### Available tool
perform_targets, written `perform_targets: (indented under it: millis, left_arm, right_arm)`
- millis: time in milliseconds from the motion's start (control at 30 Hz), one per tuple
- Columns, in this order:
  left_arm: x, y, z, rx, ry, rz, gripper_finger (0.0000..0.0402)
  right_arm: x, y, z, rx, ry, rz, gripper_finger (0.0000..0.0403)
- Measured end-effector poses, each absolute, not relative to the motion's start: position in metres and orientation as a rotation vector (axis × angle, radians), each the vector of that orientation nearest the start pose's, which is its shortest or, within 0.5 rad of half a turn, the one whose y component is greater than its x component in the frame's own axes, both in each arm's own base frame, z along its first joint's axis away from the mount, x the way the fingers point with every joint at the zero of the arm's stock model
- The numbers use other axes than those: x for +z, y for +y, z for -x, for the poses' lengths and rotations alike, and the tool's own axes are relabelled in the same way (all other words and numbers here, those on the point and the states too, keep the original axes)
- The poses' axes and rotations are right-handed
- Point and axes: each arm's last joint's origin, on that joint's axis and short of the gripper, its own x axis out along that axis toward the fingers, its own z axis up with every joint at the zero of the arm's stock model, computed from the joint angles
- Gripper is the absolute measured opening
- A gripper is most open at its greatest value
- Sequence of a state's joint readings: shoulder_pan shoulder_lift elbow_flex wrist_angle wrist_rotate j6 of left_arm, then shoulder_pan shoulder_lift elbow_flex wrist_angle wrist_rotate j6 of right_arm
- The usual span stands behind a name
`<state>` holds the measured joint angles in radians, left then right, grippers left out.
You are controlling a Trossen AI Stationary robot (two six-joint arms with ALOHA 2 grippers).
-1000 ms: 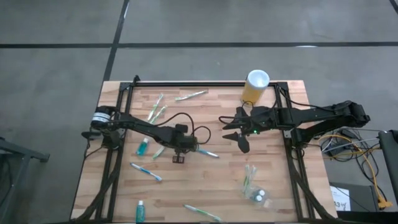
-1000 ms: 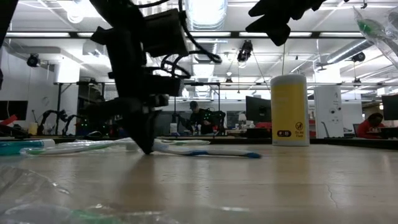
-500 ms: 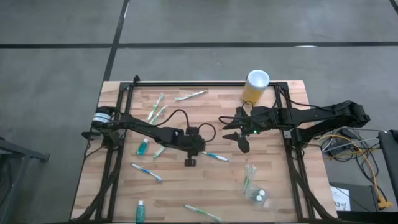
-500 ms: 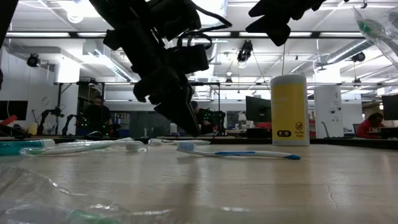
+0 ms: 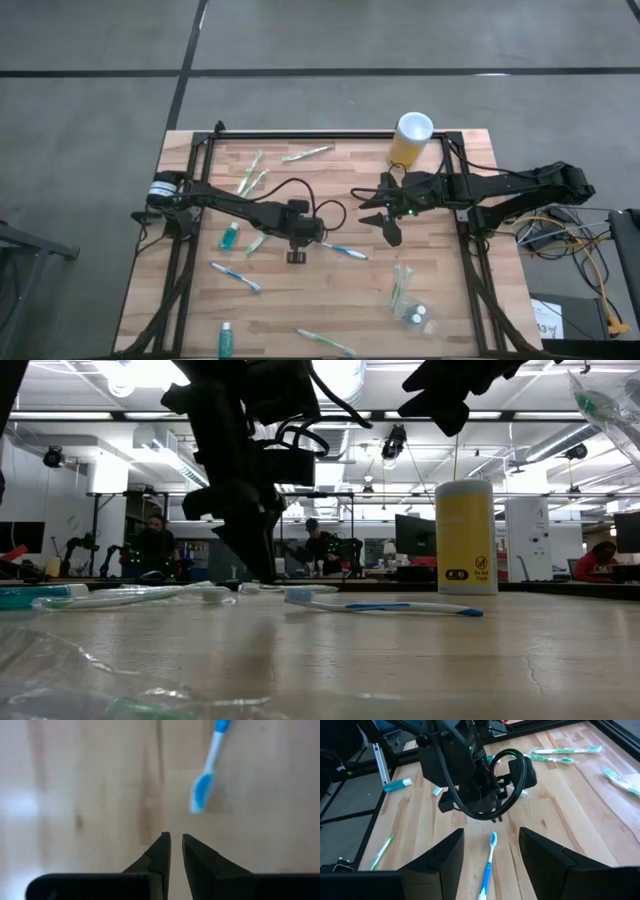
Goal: Pick & Place toothbrushing station
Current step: Put the top blue toothbrush into the transparent organizer
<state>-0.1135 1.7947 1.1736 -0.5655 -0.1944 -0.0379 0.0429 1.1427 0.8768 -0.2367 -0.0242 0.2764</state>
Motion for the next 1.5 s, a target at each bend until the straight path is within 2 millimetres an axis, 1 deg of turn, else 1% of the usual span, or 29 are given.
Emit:
perform_targets:
  millis: [100,300,600,767,833,967,1067,1167,1300,1500]
  left_arm:
    - [0.175,-0.035,-0.347,0.09,1.161,-0.128,0.0053]
    - [0.17,-0.037,-0.351,0.082,1.068,-0.059,0.0053]
    - [0.155,-0.04,-0.342,0.092,1.078,-0.041,0.0053]
    - [0.15,-0.041,-0.344,0.096,0.998,-0.01,0.0053]
    - [0.149,-0.04,-0.345,0.112,0.969,-0.015,0.0053]
    - [0.145,-0.038,-0.341,0.182,0.973,-0.051,0.0053]
    - [0.14,-0.037,-0.338,0.192,0.972,-0.04,0.0053]
    - [0.134,-0.036,-0.335,0.2,0.931,-0.029,0.0053]
    - [0.131,-0.034,-0.336,0.223,0.843,0.007,0.0053]
    - [0.128,-0.031,-0.335,0.243,0.792,0.037,0.0053]
  right_arm:
    - [0.29,0.011,-0.247,-0.004,0.509,-0.266,0.0185]
    - [0.289,0.011,-0.247,-0.004,0.513,-0.266,0.0185]
    - [0.287,0.011,-0.246,-0.007,0.535,-0.265,0.0185]
    - [0.285,0.011,-0.244,-0.011,0.564,-0.264,0.0185]
    - [0.284,0.011,-0.244,-0.013,0.573,-0.264,0.0185]
    - [0.282,0.011,-0.243,-0.016,0.593,-0.263,0.0185]
    - [0.282,0.011,-0.242,-0.016,0.595,-0.263,0.0185]
    - [0.282,0.011,-0.242,-0.014,0.595,-0.256,0.0185]
    - [0.282,0.011,-0.242,-0.011,0.595,-0.245,0.0185]
    - [0.282,0.011,-0.242,-0.01,0.594,-0.242,0.0185]
